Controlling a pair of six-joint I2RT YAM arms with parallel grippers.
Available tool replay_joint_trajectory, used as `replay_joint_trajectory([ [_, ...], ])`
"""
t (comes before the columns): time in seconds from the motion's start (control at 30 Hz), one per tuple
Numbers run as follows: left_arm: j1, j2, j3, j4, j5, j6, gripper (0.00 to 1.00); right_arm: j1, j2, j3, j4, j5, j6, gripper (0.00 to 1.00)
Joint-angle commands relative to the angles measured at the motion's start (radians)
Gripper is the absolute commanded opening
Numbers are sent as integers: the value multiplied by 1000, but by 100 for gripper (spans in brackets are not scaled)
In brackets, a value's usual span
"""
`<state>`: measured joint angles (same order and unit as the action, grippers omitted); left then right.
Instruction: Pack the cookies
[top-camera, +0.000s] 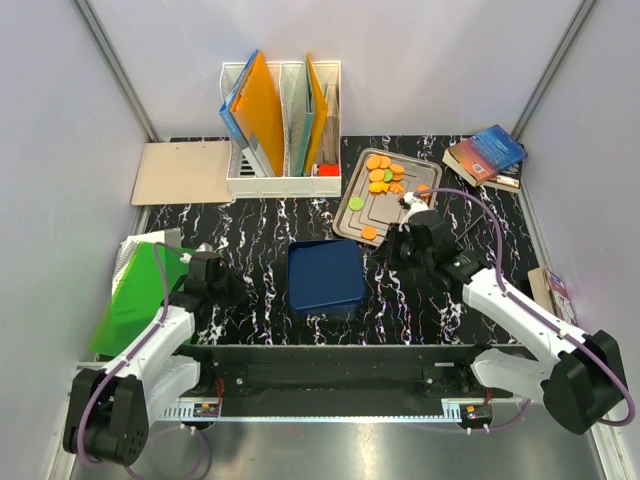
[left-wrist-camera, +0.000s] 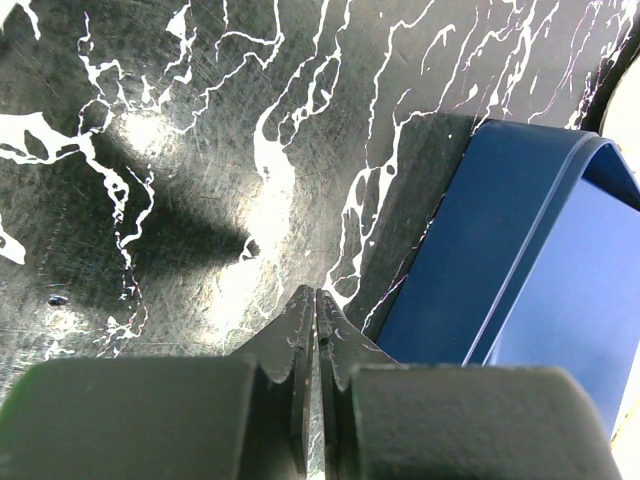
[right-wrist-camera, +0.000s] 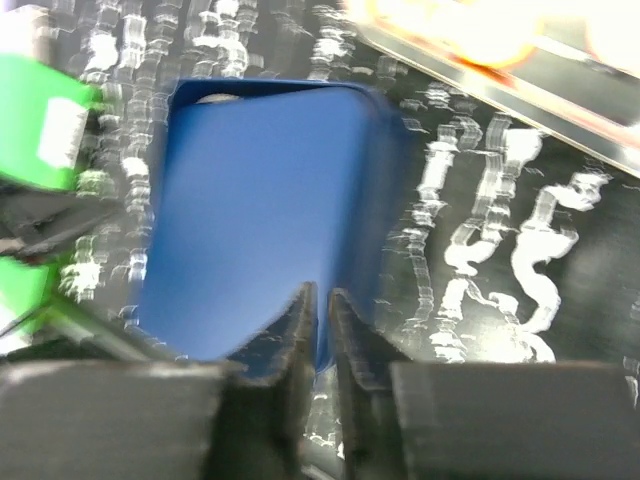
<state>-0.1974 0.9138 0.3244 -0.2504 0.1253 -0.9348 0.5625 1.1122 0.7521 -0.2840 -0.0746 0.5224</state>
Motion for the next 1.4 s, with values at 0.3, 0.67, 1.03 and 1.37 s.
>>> replay_joint_trajectory([
  [0.3, -13, 17, 15, 49, 25, -1, 6, 42, 98, -48, 98, -277, -27, 0],
  [0.67, -50, 46, 27, 60, 10, -13, 6, 42, 204, -106, 167, -307, -25, 0],
  [1.03, -53, 53, 25, 69, 8, -18, 6, 42, 58, -47, 106, -237, 8, 0],
  [1.37, -59, 82, 31, 103, 11, -32, 6, 42, 32, 39, -132, 70, 11, 0],
])
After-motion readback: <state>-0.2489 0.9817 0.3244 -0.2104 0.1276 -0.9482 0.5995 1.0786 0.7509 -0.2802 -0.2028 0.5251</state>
